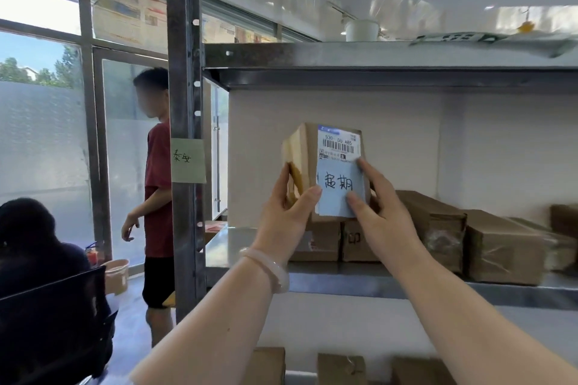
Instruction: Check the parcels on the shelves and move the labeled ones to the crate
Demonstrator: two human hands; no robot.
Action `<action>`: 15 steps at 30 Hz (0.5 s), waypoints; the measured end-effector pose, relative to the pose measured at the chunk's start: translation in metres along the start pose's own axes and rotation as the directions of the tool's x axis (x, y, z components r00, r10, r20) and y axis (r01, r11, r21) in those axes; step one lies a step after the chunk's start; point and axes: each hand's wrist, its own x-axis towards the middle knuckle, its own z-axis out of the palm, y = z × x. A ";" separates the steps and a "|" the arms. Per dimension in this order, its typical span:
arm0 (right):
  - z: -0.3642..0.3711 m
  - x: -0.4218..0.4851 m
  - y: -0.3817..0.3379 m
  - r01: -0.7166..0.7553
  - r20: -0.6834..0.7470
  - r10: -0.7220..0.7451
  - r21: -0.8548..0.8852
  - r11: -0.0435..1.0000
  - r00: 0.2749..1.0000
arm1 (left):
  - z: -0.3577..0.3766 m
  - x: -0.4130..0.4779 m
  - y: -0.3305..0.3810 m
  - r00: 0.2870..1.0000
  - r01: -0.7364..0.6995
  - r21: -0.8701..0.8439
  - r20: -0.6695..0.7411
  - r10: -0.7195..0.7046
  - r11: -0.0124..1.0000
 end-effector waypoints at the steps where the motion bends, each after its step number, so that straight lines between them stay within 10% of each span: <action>1: -0.007 -0.005 0.000 -0.001 -0.042 0.001 -0.002 1.000 0.999 | 0.008 0.000 -0.001 0.999 -0.030 0.038 0.022 0.029 0.999; 8: -0.090 -0.056 0.000 -0.084 -0.294 0.007 -0.251 0.964 0.956 | 0.095 -0.019 -0.019 0.951 -0.199 0.096 0.260 0.168 0.975; 15: -0.202 -0.152 -0.027 -0.319 -0.518 -0.034 -0.576 0.753 0.855 | 0.224 -0.079 -0.034 0.814 -0.074 -0.190 0.556 0.169 0.979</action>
